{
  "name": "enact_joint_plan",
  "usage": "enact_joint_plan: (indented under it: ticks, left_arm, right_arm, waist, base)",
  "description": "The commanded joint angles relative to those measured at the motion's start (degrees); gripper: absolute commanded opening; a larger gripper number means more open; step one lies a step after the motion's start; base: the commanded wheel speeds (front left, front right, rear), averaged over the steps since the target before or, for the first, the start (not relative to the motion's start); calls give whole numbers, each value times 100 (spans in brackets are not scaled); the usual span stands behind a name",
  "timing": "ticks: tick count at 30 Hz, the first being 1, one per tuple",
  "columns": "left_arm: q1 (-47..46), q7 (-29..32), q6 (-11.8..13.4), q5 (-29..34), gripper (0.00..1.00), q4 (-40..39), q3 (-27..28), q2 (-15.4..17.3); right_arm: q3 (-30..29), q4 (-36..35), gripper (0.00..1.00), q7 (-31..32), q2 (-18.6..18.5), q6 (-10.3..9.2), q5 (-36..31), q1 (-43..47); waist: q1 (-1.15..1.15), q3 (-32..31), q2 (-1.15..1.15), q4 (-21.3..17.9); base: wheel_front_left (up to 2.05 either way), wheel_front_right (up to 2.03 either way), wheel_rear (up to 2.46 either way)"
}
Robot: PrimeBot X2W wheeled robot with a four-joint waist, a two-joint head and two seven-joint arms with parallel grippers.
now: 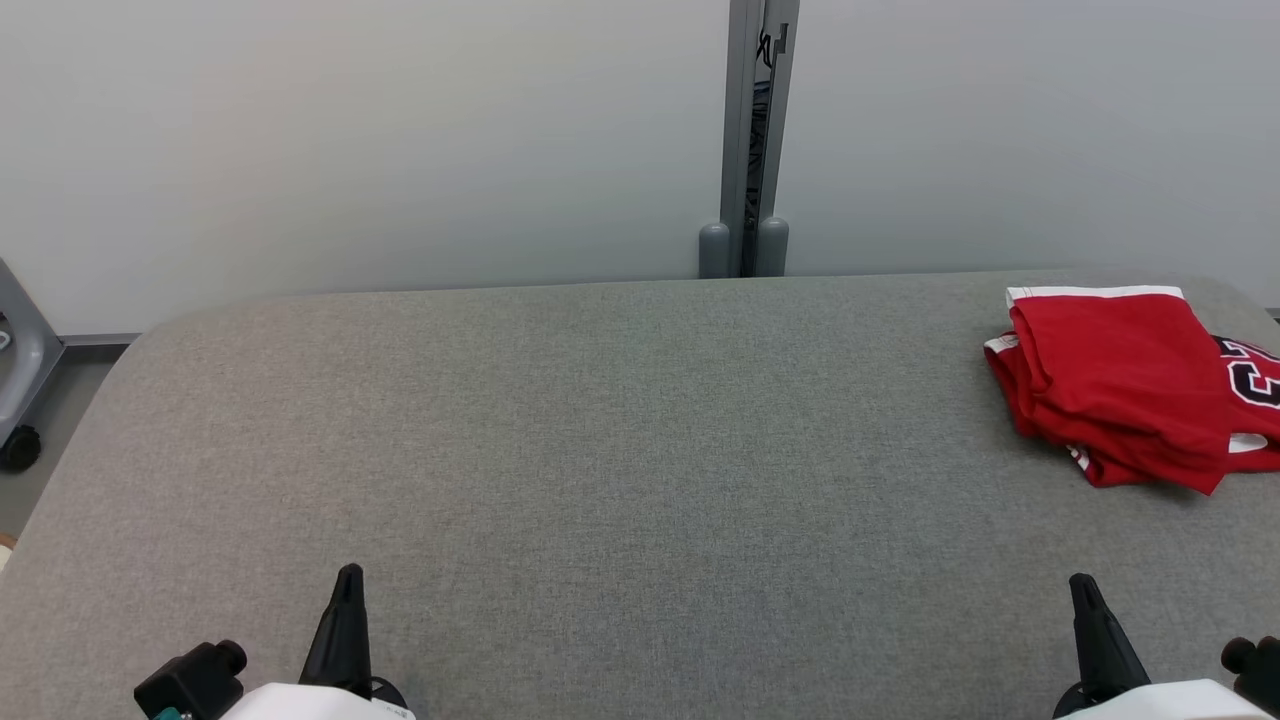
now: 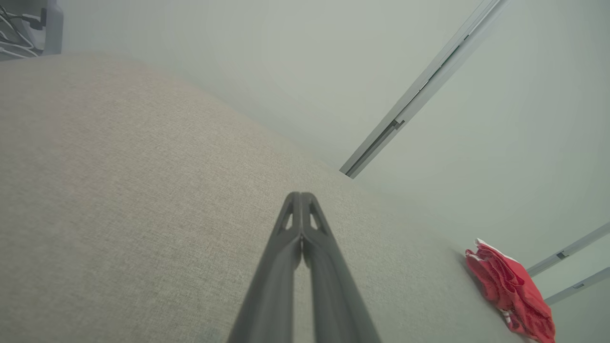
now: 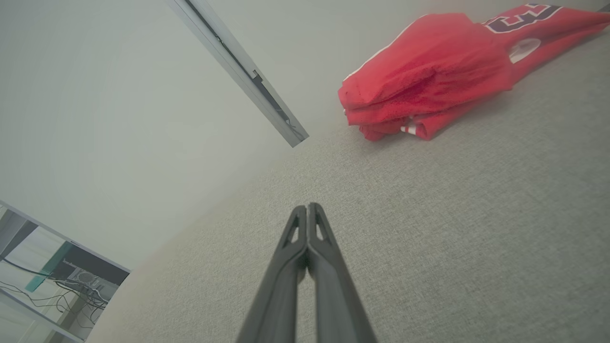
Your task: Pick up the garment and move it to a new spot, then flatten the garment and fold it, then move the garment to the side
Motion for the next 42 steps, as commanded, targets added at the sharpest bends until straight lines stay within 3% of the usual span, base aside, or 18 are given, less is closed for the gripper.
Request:
enact_joint_plan:
  ticks: [1, 42]
  left_arm:
    - [-218, 30, -59, -220, 0, -55, 14, 18]
    - [-951, 517, -368, -2932, 0, 215, 17, 35]
  right_arm:
    - [-60, -45, 0, 55, -59, 1, 219, -181]
    - [-699, 0, 0, 879, -197, 1, 2930, -636]
  waist:
    - [0, 6, 0, -2]
    - [0, 185, 0, -52]
  base:
    - [0, 0, 0]
    - [0, 0, 0]
